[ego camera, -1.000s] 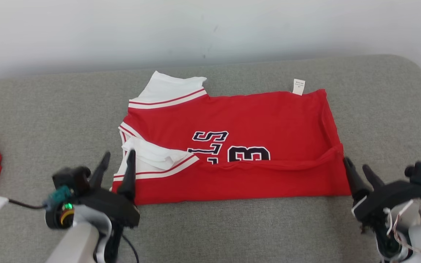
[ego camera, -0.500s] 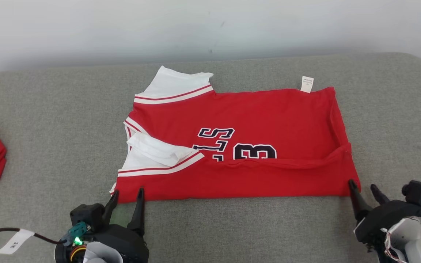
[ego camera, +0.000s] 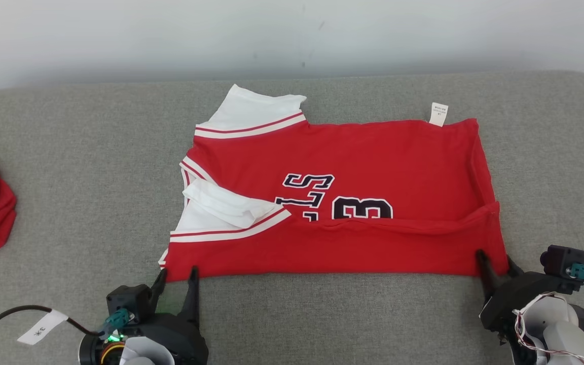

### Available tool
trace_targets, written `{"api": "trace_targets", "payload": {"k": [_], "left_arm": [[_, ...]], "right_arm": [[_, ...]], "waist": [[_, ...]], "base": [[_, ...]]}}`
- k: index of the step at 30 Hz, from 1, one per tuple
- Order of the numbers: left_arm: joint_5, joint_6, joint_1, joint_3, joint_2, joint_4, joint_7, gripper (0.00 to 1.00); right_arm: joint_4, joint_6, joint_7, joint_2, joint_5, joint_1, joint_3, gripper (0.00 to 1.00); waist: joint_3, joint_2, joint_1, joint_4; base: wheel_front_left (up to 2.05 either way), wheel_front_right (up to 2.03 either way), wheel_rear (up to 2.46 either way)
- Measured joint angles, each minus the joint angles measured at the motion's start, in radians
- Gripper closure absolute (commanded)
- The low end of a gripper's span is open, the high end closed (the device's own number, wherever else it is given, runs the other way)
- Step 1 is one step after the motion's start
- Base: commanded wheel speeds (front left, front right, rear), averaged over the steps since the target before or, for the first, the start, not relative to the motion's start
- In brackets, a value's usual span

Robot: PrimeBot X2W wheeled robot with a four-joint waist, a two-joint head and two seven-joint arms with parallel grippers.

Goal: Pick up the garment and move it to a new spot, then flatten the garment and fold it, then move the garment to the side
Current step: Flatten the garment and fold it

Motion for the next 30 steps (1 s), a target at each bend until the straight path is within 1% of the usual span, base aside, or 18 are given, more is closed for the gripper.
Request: {"api": "trace_targets", "payload": {"k": [1,2,4,8,11,16,20,24,27,30], "left_arm": [[-0.001,-0.005,-0.006,0.002,-0.002,0.016,0.000,0.90],[-0.005,-0.010,-0.009,0.005,-0.006,0.026,-0.001,1.00],[-0.007,-0.023,-0.009,0.010,-0.014,0.048,-0.002,1.00],[-0.005,-0.035,-0.006,0.012,-0.016,0.080,-0.004,1.00],[-0.004,-0.044,0.020,0.019,-0.014,0.085,-0.004,1.00],[-0.004,-0.038,0.146,0.055,0.005,-0.004,-0.004,1.00],[-0.014,-0.013,0.279,0.067,0.017,-0.107,-0.004,1.00],[-0.023,0.032,0.383,0.073,0.039,-0.232,0.015,1.00],[-0.037,0.058,0.451,0.072,0.047,-0.320,0.041,1.00],[-0.042,0.081,0.488,0.068,0.064,-0.373,0.065,1.00]], "right_arm": [[0.012,0.000,-0.004,-0.001,0.001,-0.006,0.004,0.82],[0.025,0.000,-0.008,-0.002,0.003,-0.012,0.006,1.00],[0.045,0.000,-0.018,-0.002,0.012,-0.013,0.013,1.00],[0.077,0.000,-0.040,-0.002,0.038,-0.008,0.022,1.00],[0.081,0.000,-0.058,-0.002,0.059,0.023,0.034,1.00],[0.024,0.000,-0.069,-0.009,0.093,0.118,0.072,1.00],[-0.057,0.000,-0.051,-0.029,0.111,0.204,0.084,1.00],[-0.145,0.000,-0.001,-0.047,0.121,0.290,0.067,1.00],[-0.208,0.000,0.047,-0.050,0.121,0.362,0.035,1.00],[-0.266,0.000,0.093,-0.043,0.120,0.416,-0.003,1.00]], "waist": [[-0.002,0.0000,0.0000,0.000],[-0.005,0.0000,0.0000,-0.001],[-0.012,0.0000,0.0000,-0.001],[-0.038,0.0001,0.0000,-0.001],[-0.066,0.0000,0.0000,0.001],[-0.120,0.0000,0.0000,0.002],[-0.162,0.0000,-0.0001,0.002],[-0.190,0.0000,-0.0001,0.006],[-0.201,0.0000,-0.0002,0.013],[-0.204,0.0000,-0.0001,0.022]], "base": [[0.00,0.00,0.00],[0.00,0.00,0.00],[0.00,0.00,0.00],[0.00,0.00,0.00],[0.00,0.00,0.00],[0.00,0.00,0.00],[0.00,0.00,0.00],[0.00,0.00,0.00],[0.00,0.00,0.00],[0.00,0.00,0.00]]}}
